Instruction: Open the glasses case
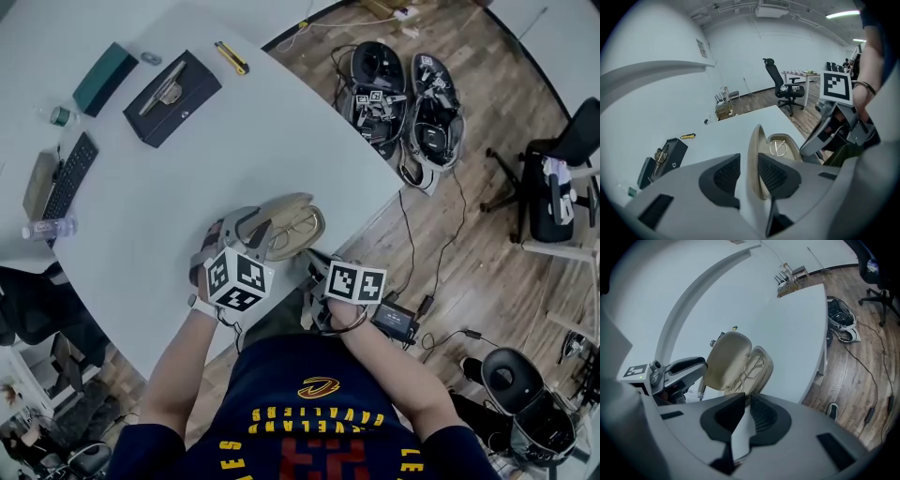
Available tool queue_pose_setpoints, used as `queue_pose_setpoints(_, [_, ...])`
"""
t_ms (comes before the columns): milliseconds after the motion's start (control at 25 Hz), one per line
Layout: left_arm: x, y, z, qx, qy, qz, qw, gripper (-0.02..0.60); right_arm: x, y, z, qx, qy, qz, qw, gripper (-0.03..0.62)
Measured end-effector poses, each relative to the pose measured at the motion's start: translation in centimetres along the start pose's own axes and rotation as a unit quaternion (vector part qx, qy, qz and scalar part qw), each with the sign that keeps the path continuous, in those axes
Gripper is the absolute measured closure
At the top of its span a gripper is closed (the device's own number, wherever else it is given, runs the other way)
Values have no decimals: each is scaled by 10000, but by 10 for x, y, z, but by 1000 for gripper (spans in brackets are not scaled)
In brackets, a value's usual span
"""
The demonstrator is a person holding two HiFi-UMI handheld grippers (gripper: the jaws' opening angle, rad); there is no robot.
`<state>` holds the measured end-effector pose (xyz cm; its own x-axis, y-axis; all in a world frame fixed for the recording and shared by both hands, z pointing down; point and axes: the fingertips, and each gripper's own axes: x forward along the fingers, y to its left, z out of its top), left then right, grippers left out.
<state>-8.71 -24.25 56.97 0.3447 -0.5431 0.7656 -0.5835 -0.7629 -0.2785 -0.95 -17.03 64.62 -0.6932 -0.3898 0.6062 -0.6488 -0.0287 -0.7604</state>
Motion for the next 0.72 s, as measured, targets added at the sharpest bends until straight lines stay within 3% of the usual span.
queue_pose_setpoints(720, [29,37,-24,-459,249,9,9986,465,-2,-4,4,-158,78,-73,9998,559])
